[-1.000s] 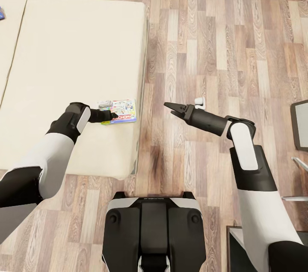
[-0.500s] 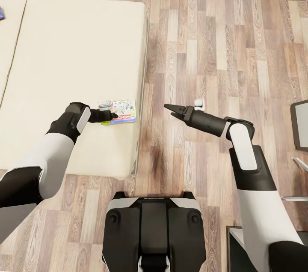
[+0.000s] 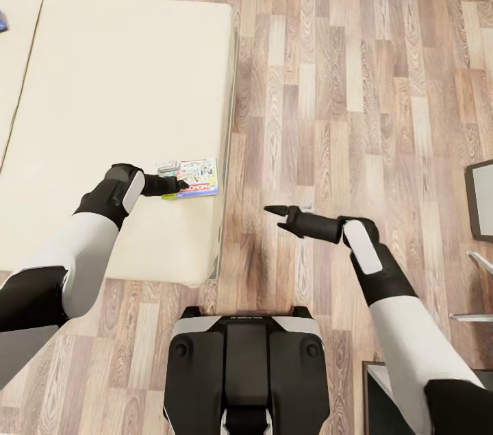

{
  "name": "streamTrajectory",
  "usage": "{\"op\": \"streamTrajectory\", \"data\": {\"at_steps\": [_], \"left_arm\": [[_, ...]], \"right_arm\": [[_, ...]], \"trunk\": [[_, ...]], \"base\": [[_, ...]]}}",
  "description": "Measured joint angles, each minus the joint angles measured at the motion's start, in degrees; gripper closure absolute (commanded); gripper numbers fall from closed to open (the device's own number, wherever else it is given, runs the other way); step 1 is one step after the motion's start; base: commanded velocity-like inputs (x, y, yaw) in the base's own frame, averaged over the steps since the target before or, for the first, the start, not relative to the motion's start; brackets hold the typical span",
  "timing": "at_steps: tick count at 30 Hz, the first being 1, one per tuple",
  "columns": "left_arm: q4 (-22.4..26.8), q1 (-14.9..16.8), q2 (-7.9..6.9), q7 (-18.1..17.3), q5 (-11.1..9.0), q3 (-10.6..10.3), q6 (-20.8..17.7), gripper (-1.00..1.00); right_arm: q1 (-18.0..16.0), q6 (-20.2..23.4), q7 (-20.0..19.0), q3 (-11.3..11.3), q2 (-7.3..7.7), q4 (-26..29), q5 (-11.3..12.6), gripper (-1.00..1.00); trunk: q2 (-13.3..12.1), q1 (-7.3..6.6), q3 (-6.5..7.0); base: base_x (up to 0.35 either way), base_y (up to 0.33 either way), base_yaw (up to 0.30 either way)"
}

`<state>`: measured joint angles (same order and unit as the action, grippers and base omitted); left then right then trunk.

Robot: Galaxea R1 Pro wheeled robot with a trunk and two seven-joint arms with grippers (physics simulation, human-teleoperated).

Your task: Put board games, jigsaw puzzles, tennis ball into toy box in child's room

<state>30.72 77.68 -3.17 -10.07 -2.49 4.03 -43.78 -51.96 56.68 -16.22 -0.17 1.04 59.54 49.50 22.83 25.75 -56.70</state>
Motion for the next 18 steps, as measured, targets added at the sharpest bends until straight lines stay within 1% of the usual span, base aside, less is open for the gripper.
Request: {"op": "streamTrajectory", "data": {"at_steps": [2, 4, 7, 12, 18], "left_arm": [[0.0, 0.0, -0.01, 0.0, 0.0, 0.0, 0.0, -1.0], [0.0, 0.0, -0.01, 0.0, 0.0, 0.0, 0.0, -1.0], [0.0, 0.0, 0.02, 0.0, 0.0, 0.0, 0.0, -1.0], [-0.02, 0.0, 0.06, -0.01, 0.03, -0.02, 0.03, -1.0], [0.0, 0.0, 0.0, -0.08, 0.0, 0.0, 0.0, -1.0]], "right_arm": [[-0.13, -1.69, 1.29, 0.2, 0.0, -1.64, -1.94, -1.0], [-0.17, -2.21, 1.73, 0.3, 0.0, -2.23, -2.58, -1.0], [-0.2, -2.44, 1.9, 0.36, 0.0, -2.57, -2.9, -1.0], [-0.21, -2.65, 1.72, 0.47, 0.08, -2.72, -3.06, -1.0], [-0.21, -2.81, 1.57, 0.49, 0.03, -2.76, -3.1, -1.0]], "trunk": [[0.0, 0.0, 0.0], [0.0, 0.0, 0.0], [0.0, 0.0, 0.0], [0.0, 0.0, 0.0], [0.0, 0.0, 0.0]], "base": [[0.0, 0.0, 0.0], [0.0, 0.0, 0.0], [0.0, -0.024, 0.0], [-0.024, -0.169, 0.0], [-0.008, -0.061, 0.0]]}}
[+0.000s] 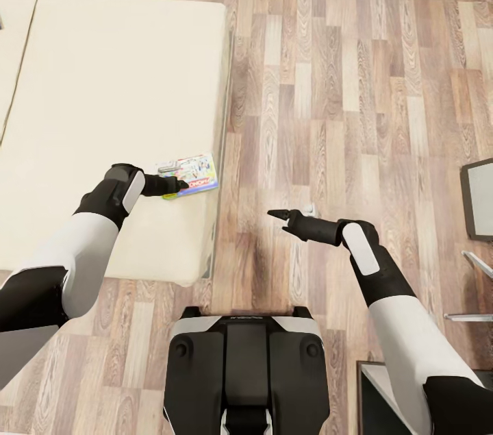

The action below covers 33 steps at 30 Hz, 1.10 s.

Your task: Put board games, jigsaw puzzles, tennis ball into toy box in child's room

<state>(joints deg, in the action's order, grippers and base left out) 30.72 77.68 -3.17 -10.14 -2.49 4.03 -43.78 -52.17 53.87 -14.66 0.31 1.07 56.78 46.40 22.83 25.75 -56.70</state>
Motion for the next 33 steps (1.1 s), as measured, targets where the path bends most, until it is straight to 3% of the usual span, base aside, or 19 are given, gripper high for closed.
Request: {"op": "streamTrajectory", "data": {"at_steps": [33], "left_arm": [[0.0, 0.0, -0.01, -0.01, 0.0, -0.08, 0.0, -1.0]], "right_arm": [[0.16, -0.38, -0.03, 0.05, -0.52, 0.16, -0.1, -1.0]], "trunk": [[0.0, 0.0, 0.0]], "base": [[-0.004, -0.059, 0.0]]}}
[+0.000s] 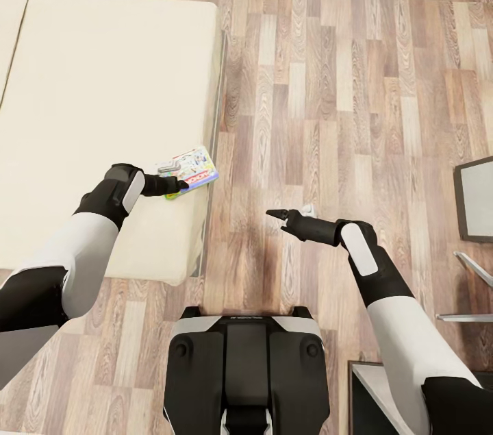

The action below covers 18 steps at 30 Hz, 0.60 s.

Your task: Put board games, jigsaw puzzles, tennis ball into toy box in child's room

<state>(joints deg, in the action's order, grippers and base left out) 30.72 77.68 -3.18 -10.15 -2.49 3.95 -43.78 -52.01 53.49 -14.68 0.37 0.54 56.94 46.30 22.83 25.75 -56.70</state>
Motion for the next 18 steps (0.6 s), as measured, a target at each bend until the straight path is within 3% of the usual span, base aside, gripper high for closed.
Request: {"op": "streamTrajectory", "data": {"at_steps": [18], "left_arm": [[0.0, 0.0, -0.19, 0.0, 0.0, -0.02, 0.0, -1.0]], "right_arm": [[0.09, -0.05, 0.0, -0.01, -0.11, 0.27, 0.04, -1.0]], "trunk": [[0.0, 0.0, 0.0]], "base": [[0.0, 0.0, 0.0]]}}
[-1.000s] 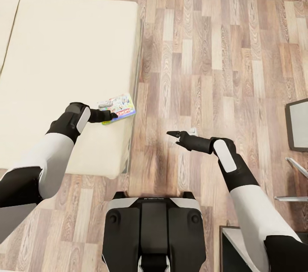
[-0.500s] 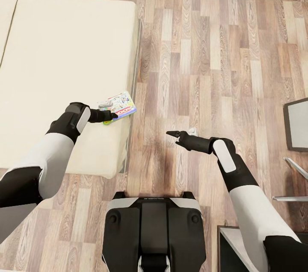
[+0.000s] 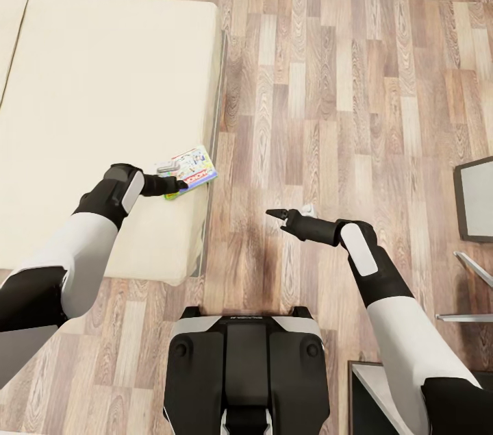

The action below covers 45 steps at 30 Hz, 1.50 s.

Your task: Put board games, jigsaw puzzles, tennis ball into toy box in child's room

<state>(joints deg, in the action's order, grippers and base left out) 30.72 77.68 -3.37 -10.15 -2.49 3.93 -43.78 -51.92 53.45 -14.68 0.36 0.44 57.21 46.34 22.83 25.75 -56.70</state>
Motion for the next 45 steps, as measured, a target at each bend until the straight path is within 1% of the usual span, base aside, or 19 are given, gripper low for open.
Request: {"op": "streamTrajectory", "data": {"at_steps": [9, 14, 17, 19, 20, 23, 25, 27, 32, 33, 35, 37, 38, 39, 40, 42, 43, 44, 45], "left_arm": [[0.0, 0.0, -0.6, -0.18, 0.01, -0.07, -0.3, -1.0], [0.0, 0.0, -2.06, -0.68, 0.06, -0.07, -0.61, -1.0], [0.0, -0.05, -3.81, -0.81, 0.13, -0.07, -0.69, -1.0], [0.0, -0.07, -6.49, -0.87, 0.23, -0.07, -0.79, -1.0], [0.0, -0.08, -7.04, -0.89, 0.14, -0.07, -0.87, -1.0], [0.0, -0.08, -9.73, -1.27, 0.14, -0.03, -2.11, -1.0], [0.0, -0.08, -11.15, -2.54, 0.06, 0.0, -2.81, -1.0], [0.0, -0.09, -12.71, -5.17, 0.05, 0.01, -3.32, -1.0], [0.01, -0.09, -16.69, -15.99, 0.13, -0.1, -4.86, -1.0], [0.01, -0.1, -17.3, -17.49, 0.09, -0.11, -5.02, -1.0], [0.03, -0.2, -19.54, -23.48, 0.06, -0.11, -5.48, -1.0], [0.02, -0.35, -21.99, -30.96, 0.01, -0.09, -6.38, -1.0], [0.01, -0.41, -22.72, -33.24, -0.02, -0.09, -6.76, -1.0], [0.0, -0.59, -24.12, -37.93, 0.02, -0.07, -7.37, -1.0], [-0.01, -0.77, -24.85, -40.54, -0.01, -0.06, -7.63, -1.0], [-0.02, -2.21, -27.13, -50.93, 0.07, -0.05, -8.11, -1.0], [-0.01, -3.37, -27.82, -55.82, 0.13, -0.03, -8.16, -1.0], [0.01, -4.04, -28.09, -58.13, 0.12, -0.01, -8.16, -1.0], [0.02, -5.4, -28.53, -61.97, 0.18, -0.01, -8.09, -1.0]], "right_arm": [[0.05, -0.03, 0.0, -0.03, 0.23, 0.0, 0.0, -1.0], [0.17, -0.02, -0.01, -0.07, 0.5, 0.05, 0.02, -1.0], [0.25, -0.02, -0.01, -0.11, 0.59, 0.06, 0.0, -1.0], [0.34, -0.07, -0.07, -0.12, 0.66, -0.02, -0.05, -1.0], [0.36, -0.07, -0.07, -0.12, 0.67, -0.03, -0.06, -1.0], [0.44, -0.09, -0.1, -0.12, 0.75, -0.07, -0.07, -1.0], [0.48, -0.1, -0.1, -0.13, 0.77, -0.06, -0.07, -1.0], [0.57, -0.1, -0.12, -0.13, 0.77, -0.03, -0.07, -1.0], [1.08, -0.05, -0.18, -0.13, 0.81, 0.05, -0.03, -1.0], [1.22, -0.04, -0.2, -0.13, 0.82, 0.06, -0.01, -1.0], [1.9, -0.03, -0.29, -0.13, 0.87, 0.12, -0.02, -1.0], [3.09, -0.06, -0.78, -0.09, 0.92, 0.38, -0.05, -1.0], [3.53, -0.08, -1.02, -0.07, 0.93, 0.72, -0.03, -1.0], [4.57, -0.26, -1.59, 0.01, 0.94, 1.86, -0.05, -1.0], [5.23, -0.42, -1.9, 0.06, 0.95, 2.72, -0.04, -1.0], [8.38, -1.36, -2.99, 0.21, 1.0, 7.24, -0.09, -1.0], [10.1, -1.69, -3.33, 0.26, 1.03, 9.75, -0.16, -1.0], [11.0, -1.83, -3.46, 0.28, 1.03, 10.98, -0.22, -1.0], [12.74, -2.07, -3.63, 0.28, 1.04, 13.15, -0.36, -1.0]], "trunk": [[0.0, 0.0, 0.0], [0.0, 0.0, 0.0], [0.0, 0.0, 0.0], [0.0, 0.0, 0.0], [0.0, 0.0, 0.0], [0.0, 0.0, 0.0], [0.0, 0.0, 0.05], [0.01, 0.0, 0.15], [0.01, -0.01, 0.55], [0.01, -0.01, 0.64], [0.01, -0.01, 0.82], [0.01, -0.01, 1.0], [0.01, -0.01, 1.09], [0.01, -0.01, 1.18], [0.01, -0.01, 1.28], [0.01, -0.02, 1.46], [0.01, -0.02, 1.55], [0.01, -0.01, 1.65], [0.0, -0.02, 1.74]], "base": [[0.0, 0.0, 0.0], [0.0, 0.0, 0.0], [0.0, 0.0, 0.0], [0.0, 0.0, 0.0], [0.0, 0.0, 0.0], [0.0, 0.0, 0.0], [0.0, 0.0, 0.0], [0.0, 0.0, 0.0], [0.0, 0.0, 0.0], [0.0, 0.0, 0.0], [0.0, 0.0, 0.0], [0.0, 0.0, 0.0], [0.0, 0.0, 0.0], [0.0, 0.0, 0.0], [0.0, 0.0, 0.0], [0.0, 0.0, 0.0], [0.0, 0.0, 0.0], [0.0, 0.0, 0.0], [0.0, 0.0, 0.0]]}}
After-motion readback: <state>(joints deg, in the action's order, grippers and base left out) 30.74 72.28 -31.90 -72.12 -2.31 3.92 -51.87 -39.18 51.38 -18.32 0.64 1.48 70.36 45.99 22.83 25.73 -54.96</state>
